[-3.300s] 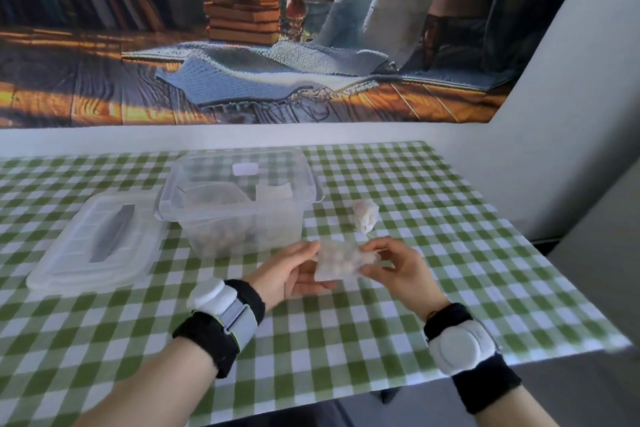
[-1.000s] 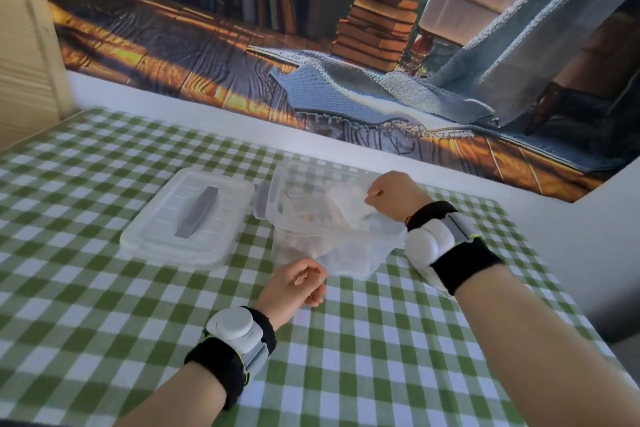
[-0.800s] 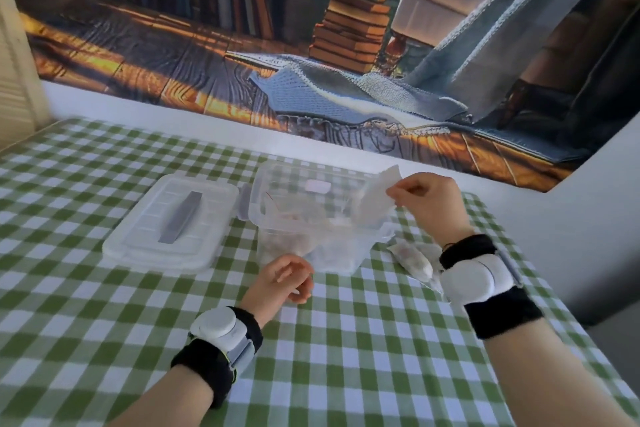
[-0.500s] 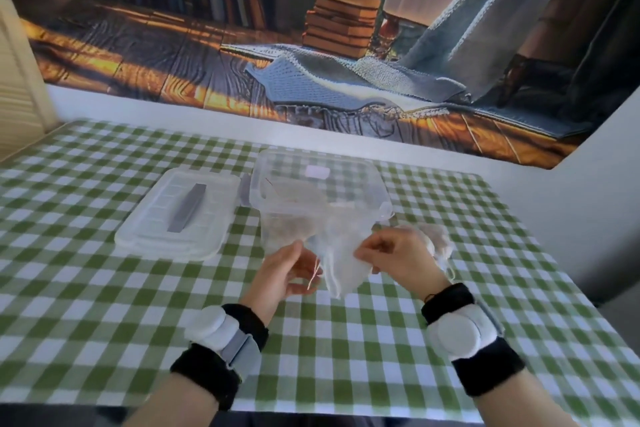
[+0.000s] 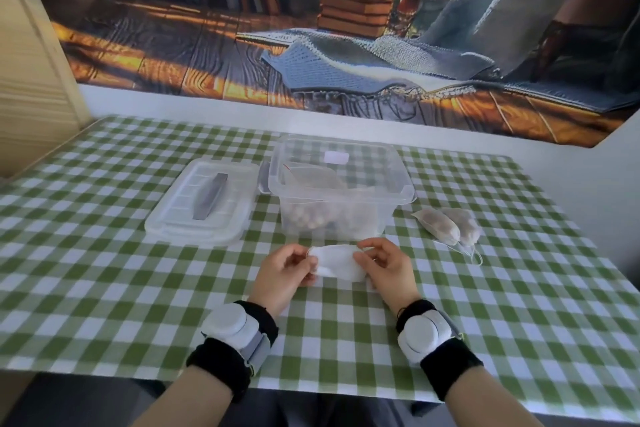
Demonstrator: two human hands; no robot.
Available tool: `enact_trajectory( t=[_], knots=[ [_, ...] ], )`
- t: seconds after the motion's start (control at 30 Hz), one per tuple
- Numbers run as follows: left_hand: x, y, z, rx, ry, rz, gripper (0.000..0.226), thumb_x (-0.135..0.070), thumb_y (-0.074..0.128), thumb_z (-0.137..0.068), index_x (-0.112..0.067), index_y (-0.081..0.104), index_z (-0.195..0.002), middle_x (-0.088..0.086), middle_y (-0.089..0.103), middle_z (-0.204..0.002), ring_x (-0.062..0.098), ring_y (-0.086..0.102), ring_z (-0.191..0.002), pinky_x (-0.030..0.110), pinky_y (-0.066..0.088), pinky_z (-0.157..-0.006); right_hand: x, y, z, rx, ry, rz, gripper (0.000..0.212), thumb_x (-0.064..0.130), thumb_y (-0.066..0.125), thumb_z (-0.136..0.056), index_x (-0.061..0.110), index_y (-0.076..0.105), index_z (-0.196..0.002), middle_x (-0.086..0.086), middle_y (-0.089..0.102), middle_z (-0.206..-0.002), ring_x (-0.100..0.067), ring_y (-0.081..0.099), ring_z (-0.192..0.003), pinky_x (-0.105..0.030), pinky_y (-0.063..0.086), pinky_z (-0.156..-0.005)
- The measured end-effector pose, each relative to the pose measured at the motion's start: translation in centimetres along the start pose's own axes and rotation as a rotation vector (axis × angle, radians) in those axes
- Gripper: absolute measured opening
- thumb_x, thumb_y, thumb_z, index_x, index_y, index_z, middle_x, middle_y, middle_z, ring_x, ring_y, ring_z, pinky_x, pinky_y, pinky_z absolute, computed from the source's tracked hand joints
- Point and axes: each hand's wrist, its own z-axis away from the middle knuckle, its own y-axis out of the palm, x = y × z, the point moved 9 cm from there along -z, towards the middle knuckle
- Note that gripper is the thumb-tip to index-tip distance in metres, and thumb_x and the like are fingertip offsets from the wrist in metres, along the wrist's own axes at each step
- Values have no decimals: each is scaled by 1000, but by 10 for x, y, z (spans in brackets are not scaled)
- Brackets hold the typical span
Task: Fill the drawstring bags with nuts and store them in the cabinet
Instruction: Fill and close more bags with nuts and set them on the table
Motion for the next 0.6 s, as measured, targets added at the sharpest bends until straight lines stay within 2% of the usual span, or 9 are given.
enact_trajectory(
  t=[0.1,0.17,0.27,0.37,0.43,0.5,0.6],
  knots=[
    [-2,-7,0,-47,19,35,10,-8,63,-88,1,63,-91,5,64,-72,9,61,-60,21,54,-60,1,0,0,14,-12,-26,14,14,67,-85,25,61,-91,1,64,-73,-1,50,-46,-17,43,-42],
    [-1,-9,-1,-52,33,35,9,-12,63,-89,-4,63,-86,3,64,-69,11,60,-61,23,53,-60,0,2,-1,18,-28,-8,14,16,66,-85,28,61,-90,4,64,-80,-6,50,-53,-17,45,-46],
    [-2,-6,0,-33,50,2,15,-17,62,-91,-3,63,-85,-1,63,-65,11,59,-59,23,52,-60,18,4,3,-3,-225,125,12,30,66,-83,31,60,-93,11,60,-93,-8,52,-73,-14,44,-67],
    [-5,-3,1,-17,63,17,17,-17,61,-91,-2,63,-85,-2,62,-64,10,59,-59,22,51,-59,47,25,15,113,-520,308,37,47,62,-76,26,61,-107,11,57,-109,3,51,-103,-10,39,-91],
    [-8,-2,1,-10,79,36,16,-16,61,-91,-2,62,-83,1,62,-65,10,59,-59,21,50,-57,53,43,20,232,-543,436,55,56,62,-72,25,59,-118,18,54,-116,7,47,-110,-12,33,-99],
    [-12,-1,2,7,107,46,17,-15,61,-91,-1,60,-81,3,58,-63,10,56,-58,19,48,-55,49,56,22,299,-507,560,67,60,64,-69,29,53,-127,18,54,-122,2,46,-115,-19,31,-102],
    [-13,-1,3,24,118,63,18,-18,61,-91,-6,59,-78,2,56,-64,12,54,-59,21,47,-54,43,60,21,341,-407,505,61,40,74,-75,26,50,-129,15,58,-119,-2,52,-109,-16,38,-95]
  ],
)
